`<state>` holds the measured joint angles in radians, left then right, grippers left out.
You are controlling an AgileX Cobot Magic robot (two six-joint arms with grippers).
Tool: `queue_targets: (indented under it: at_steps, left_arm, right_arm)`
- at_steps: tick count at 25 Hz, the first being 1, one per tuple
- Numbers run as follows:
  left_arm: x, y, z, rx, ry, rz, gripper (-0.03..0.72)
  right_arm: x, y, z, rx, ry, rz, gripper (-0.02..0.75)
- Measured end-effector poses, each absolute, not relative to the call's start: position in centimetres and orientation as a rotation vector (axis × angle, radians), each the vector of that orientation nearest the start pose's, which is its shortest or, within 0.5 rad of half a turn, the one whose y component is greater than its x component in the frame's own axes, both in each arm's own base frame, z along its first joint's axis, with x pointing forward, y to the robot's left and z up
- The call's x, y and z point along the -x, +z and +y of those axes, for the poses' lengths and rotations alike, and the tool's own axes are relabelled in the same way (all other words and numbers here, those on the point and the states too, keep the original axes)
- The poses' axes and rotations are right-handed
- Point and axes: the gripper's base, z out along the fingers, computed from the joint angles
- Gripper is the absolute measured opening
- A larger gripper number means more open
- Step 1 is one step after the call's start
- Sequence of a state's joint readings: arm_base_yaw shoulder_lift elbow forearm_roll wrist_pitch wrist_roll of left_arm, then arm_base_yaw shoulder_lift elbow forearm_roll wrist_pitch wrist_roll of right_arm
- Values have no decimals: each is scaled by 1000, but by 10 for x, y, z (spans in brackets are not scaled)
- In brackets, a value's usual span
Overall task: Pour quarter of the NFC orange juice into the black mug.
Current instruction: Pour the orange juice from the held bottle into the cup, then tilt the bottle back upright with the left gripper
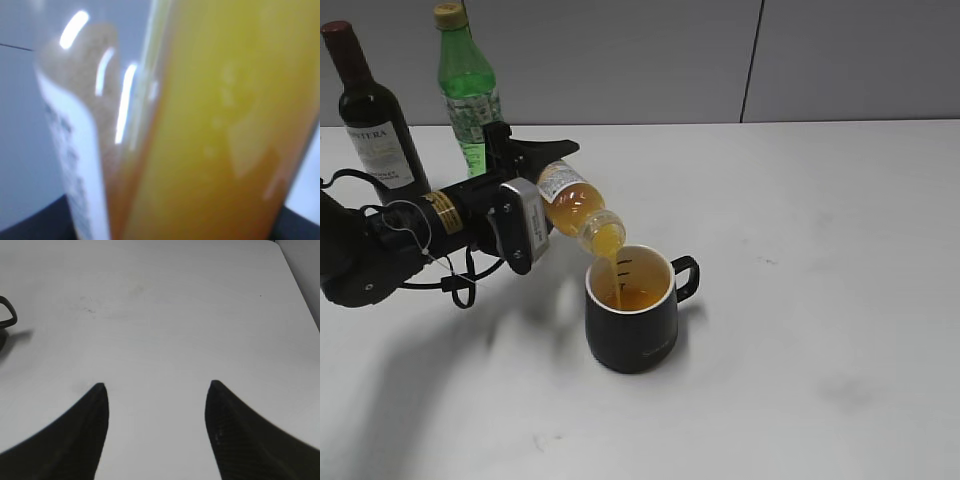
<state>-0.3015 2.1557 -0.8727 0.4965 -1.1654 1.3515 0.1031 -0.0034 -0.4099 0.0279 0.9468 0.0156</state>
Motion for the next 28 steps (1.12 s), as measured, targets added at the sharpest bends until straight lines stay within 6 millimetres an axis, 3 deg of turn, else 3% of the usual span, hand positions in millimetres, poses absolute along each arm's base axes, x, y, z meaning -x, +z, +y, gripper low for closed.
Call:
queue_targets:
  at_steps: [28]
  left_arm:
    - [-353, 106, -152, -1533, 613, 668, 469]
  right_arm:
    - [-9, 261, 3, 86, 109, 2017, 465]
